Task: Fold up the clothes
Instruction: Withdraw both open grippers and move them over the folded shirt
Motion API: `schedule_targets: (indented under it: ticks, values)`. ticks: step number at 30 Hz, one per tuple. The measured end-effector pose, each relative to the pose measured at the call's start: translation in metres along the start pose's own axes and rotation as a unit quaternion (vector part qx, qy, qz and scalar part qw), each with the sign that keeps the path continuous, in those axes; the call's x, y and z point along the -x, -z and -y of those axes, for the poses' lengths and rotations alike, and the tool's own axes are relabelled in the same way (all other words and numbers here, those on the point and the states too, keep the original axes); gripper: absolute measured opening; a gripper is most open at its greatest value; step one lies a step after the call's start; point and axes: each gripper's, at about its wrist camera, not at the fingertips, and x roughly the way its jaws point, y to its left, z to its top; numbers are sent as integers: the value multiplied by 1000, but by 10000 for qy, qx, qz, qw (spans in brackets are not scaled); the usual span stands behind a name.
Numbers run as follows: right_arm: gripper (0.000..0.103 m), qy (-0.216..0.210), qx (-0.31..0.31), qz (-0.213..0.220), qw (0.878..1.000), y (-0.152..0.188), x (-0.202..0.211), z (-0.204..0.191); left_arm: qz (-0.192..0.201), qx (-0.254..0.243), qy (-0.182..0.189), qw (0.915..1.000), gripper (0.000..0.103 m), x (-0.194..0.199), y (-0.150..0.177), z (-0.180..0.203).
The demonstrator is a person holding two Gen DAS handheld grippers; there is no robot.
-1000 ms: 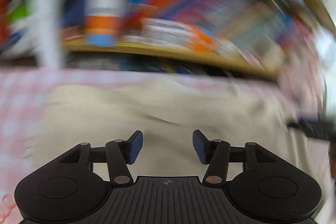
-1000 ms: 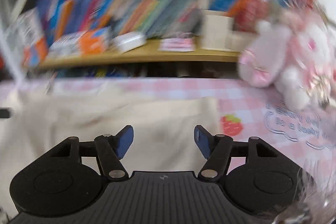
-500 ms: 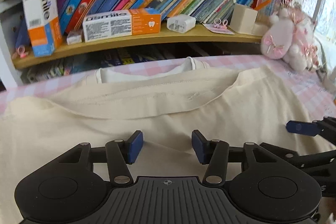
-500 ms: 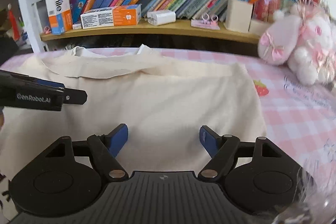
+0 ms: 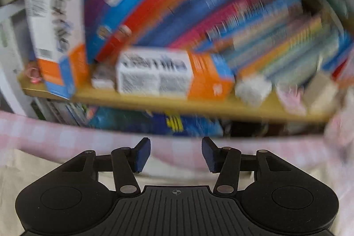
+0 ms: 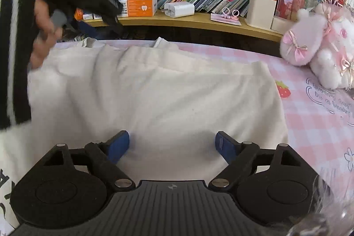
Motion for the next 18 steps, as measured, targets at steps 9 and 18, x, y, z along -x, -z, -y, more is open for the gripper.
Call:
schedule_targets:
  ticks: [9, 18]
  values:
    - [86, -53, 40, 11, 10000, -1, 0, 1, 56, -1195, 40, 9928, 53, 83, 82, -23]
    - [79, 180, 119, 380, 9990, -17, 16, 7, -36, -775, -1071, 9912, 53, 152, 131, -96]
